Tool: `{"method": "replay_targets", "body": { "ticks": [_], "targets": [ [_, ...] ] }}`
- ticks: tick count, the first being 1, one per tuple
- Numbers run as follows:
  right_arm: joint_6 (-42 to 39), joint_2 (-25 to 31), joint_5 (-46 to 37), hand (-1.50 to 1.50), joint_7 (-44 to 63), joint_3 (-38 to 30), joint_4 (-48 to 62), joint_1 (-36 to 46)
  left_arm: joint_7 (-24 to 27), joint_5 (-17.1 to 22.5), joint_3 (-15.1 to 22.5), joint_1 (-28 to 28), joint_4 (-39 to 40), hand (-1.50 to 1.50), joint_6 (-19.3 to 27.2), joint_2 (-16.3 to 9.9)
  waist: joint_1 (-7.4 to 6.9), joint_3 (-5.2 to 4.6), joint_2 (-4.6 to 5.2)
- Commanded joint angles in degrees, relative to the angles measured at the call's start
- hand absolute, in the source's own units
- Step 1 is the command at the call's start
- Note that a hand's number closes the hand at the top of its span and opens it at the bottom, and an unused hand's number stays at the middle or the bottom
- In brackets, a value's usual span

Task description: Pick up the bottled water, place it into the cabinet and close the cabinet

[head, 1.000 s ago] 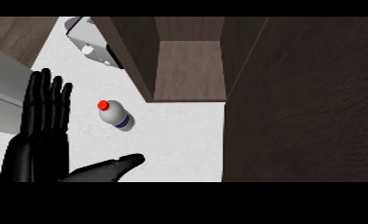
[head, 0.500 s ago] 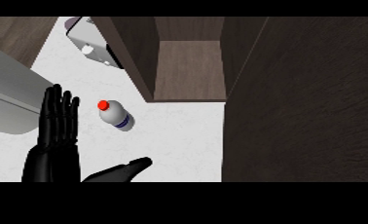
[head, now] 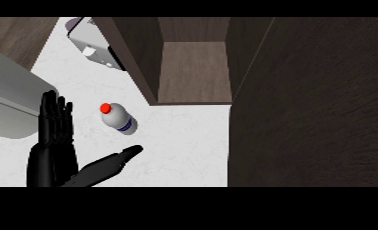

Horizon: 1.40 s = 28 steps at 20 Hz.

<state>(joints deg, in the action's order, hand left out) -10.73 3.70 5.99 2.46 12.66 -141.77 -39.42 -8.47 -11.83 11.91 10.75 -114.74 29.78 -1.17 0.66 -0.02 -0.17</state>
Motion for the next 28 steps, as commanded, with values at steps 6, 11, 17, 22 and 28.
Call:
{"method": "replay_targets", "body": {
  "ticks": [6, 11, 17, 22, 28],
  "targets": [
    [-2.9, 1.7, 1.1, -1.50, -4.1, 0.6, -9.2, -11.2, 14.3, 9.0, -5.2, -2.0, 17.1, -1.50, -0.4, 1.1, 0.78, -0.04, -0.07],
    [-2.1, 1.2, -0.1, -1.50, -3.9, 2.6, -8.2, -11.0, 19.6, 12.9, -10.1, -6.1, 26.5, -1.50, -3.9, 1.1, 0.19, -0.02, 0.09],
    [-4.7, 1.9, -0.2, -1.50, -9.0, 2.7, -8.4, -17.1, 33.0, 19.1, -16.0, -10.2, 42.4, -1.50, -5.7, 1.1, 0.83, -0.07, 0.07],
    [-4.2, 2.2, 1.1, -1.50, -9.2, 0.6, -4.0, -12.0, 36.2, 21.0, -19.7, -16.9, 52.9, -1.50, -9.5, 0.5, 0.39, -0.03, 0.21],
    [-4.2, 2.1, -0.1, -1.50, -8.1, 4.3, -9.9, -16.6, 44.5, 25.2, -20.6, -18.1, 62.3, -1.50, -19.1, 0.8, 0.72, -0.09, 0.20]
  ]
}}
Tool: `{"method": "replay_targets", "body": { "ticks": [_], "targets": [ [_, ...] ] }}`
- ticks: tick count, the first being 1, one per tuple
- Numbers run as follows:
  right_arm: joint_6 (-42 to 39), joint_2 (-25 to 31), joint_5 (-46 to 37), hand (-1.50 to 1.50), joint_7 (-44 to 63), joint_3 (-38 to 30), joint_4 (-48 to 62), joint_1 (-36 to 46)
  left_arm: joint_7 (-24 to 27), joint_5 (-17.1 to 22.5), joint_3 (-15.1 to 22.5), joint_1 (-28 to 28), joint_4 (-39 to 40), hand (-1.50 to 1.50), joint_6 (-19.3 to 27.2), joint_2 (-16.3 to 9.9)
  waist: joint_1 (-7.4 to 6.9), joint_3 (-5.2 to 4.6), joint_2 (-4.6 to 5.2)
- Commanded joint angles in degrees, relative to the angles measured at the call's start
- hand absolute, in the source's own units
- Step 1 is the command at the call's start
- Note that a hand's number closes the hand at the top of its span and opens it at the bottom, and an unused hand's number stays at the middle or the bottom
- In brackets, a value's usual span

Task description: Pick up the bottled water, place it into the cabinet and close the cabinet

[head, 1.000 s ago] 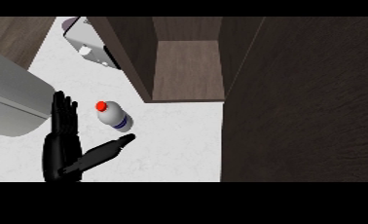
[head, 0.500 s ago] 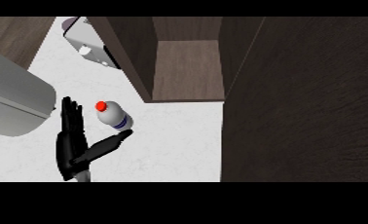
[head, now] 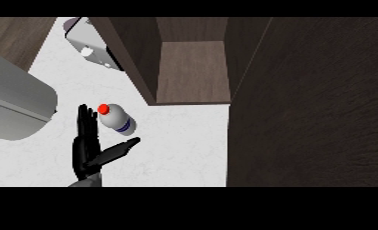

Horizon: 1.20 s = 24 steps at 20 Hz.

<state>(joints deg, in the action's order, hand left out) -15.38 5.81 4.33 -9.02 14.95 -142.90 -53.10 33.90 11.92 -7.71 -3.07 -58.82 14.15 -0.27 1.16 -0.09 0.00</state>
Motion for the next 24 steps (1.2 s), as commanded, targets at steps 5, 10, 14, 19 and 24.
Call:
{"method": "replay_targets", "body": {
  "ticks": [5, 10, 14, 19, 24],
  "targets": [
    [-1.1, 1.1, 2.5, -1.50, -1.9, -1.7, -5.3, -4.0, 11.8, 2.8, -4.0, -9.2, 20.4, -1.50, -9.0, 0.1, 0.49, -0.02, 0.09],
    [-1.9, 2.0, 2.9, -1.50, -2.2, -0.5, -8.2, -9.0, 17.5, 6.1, -8.0, -12.0, 27.4, 1.50, -10.2, 0.2, 0.60, -0.03, 0.03],
    [-0.8, 0.7, 2.9, -1.50, -2.0, -0.5, -5.6, -6.1, 21.7, 8.5, -7.8, -12.5, 32.6, 1.50, -14.3, 0.2, 0.12, -0.02, 0.13],
    [-2.5, 2.3, 3.5, -1.50, -3.5, -2.1, -5.9, -7.9, 22.8, 9.0, -9.8, -17.1, 35.7, 1.50, -16.2, -0.8, 0.30, -0.01, 0.12],
    [-0.8, 1.4, 2.1, -1.50, -0.5, -0.4, -5.8, -5.4, 18.8, 6.0, -4.9, -15.8, 33.5, 1.50, -21.5, -1.0, -0.60, 0.07, -0.07]
  ]
}}
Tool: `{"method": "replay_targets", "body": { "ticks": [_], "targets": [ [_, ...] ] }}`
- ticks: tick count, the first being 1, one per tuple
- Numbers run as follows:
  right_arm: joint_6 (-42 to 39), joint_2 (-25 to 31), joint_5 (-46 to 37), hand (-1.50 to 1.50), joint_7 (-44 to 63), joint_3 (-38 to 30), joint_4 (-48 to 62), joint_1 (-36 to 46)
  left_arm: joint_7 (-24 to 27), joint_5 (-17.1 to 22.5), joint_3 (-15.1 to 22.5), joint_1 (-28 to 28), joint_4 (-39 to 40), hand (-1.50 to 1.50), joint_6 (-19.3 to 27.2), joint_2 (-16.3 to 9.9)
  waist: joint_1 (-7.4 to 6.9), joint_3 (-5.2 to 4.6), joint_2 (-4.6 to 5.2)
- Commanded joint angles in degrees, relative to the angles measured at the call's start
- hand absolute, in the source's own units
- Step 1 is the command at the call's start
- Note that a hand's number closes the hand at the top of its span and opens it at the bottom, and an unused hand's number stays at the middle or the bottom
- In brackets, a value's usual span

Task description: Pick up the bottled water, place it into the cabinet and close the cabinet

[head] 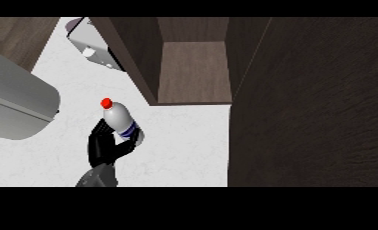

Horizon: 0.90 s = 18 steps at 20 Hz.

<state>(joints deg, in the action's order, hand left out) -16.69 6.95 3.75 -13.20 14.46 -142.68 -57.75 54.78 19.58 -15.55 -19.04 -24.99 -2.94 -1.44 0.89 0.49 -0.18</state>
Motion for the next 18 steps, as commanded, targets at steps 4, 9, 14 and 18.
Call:
{"method": "replay_targets", "body": {
  "ticks": [4, 9, 14, 18],
  "targets": [
    [-0.7, 1.2, 4.9, -1.50, 1.5, -2.8, -3.9, -1.2, 1.6, -4.1, 6.0, 3.0, 0.4, 1.50, -10.5, 0.5, -0.21, -0.51, 0.15],
    [-1.5, 1.6, 4.3, -1.50, 1.1, -2.1, -7.2, -3.4, 3.3, -3.6, 11.6, 6.6, -4.3, 1.50, -9.3, 1.3, -0.30, -0.49, -0.09],
    [1.0, -0.7, 2.4, -1.50, 3.9, 1.3, -4.5, 0.5, -5.9, 1.2, 16.4, 7.5, -12.8, 1.50, -9.9, 1.4, -0.96, -0.46, -0.05],
    [-0.6, 0.2, 2.4, -1.50, 0.3, 0.0, -3.9, -1.9, -12.8, 8.2, 25.3, 7.9, -22.1, 1.50, -1.1, 1.4, -0.41, -0.45, -0.26]
  ]
}}
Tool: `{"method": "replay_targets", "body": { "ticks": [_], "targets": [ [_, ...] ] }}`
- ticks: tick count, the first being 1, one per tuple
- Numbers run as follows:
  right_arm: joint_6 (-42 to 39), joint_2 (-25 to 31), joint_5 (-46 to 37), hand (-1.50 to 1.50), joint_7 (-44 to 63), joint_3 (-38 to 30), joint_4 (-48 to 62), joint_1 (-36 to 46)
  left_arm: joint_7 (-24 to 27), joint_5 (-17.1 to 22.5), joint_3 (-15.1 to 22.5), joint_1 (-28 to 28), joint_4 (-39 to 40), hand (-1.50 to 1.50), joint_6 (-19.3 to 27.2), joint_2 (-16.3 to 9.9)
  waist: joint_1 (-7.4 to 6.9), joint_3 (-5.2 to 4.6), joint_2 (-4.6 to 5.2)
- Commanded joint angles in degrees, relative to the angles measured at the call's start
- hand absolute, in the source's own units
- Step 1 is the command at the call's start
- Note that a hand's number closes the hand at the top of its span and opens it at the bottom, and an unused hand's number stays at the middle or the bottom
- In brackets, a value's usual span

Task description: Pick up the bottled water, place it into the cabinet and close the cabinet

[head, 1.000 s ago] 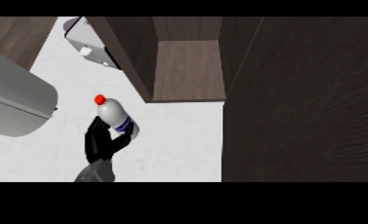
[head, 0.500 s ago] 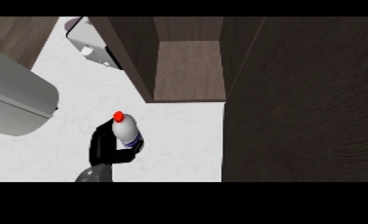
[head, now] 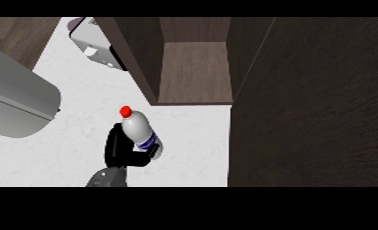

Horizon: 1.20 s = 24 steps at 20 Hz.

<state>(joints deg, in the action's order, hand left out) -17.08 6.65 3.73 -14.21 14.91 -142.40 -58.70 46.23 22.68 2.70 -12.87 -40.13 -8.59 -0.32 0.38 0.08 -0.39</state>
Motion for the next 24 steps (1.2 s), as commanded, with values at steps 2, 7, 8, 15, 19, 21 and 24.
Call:
{"method": "replay_targets", "body": {
  "ticks": [2, 7, 8, 15, 19, 21, 24],
  "targets": [
    [-0.2, -0.5, 0.6, -1.50, -0.3, 2.0, -4.1, -2.4, -8.3, 5.4, 8.3, -1.6, -8.7, 1.50, 7.7, 0.3, 0.57, -0.06, -0.04],
    [-0.5, 0.5, 4.0, -1.50, 2.5, -0.2, -5.2, -1.3, -11.1, 5.1, 11.8, -5.4, -13.3, 1.50, 16.8, 0.3, 0.58, -0.09, 0.29],
    [0.5, 0.2, 3.5, -1.50, 3.4, -1.3, -3.3, 1.8, -12.0, 3.7, 15.3, -4.8, -17.8, 1.50, 21.1, 0.3, 0.00, -0.06, 0.26],
    [-0.7, -0.5, 3.8, -1.50, -0.8, -2.1, 1.0, 1.7, -20.6, 4.2, 20.2, -13.3, -20.7, 1.50, 32.3, 0.3, 0.80, -0.07, 0.28],
    [0.1, -0.8, 3.5, -1.50, 0.9, -2.7, -2.1, 1.2, -24.6, 3.0, 18.6, -21.6, -16.8, 1.50, 36.4, 0.3, 1.05, -0.07, 0.33],
    [-0.7, 0.1, 7.2, -1.50, 1.0, -6.1, 0.5, 4.4, -26.6, 4.1, 22.4, -24.7, -15.8, 1.50, 39.7, 0.3, 1.05, -0.04, 0.43],
    [-1.6, -0.3, 4.6, -1.50, 0.4, -3.2, -1.2, 1.3, -27.4, 6.1, 23.1, -29.7, -9.8, 1.50, 45.3, 0.3, 2.30, -0.09, 0.55]
  ]
}}
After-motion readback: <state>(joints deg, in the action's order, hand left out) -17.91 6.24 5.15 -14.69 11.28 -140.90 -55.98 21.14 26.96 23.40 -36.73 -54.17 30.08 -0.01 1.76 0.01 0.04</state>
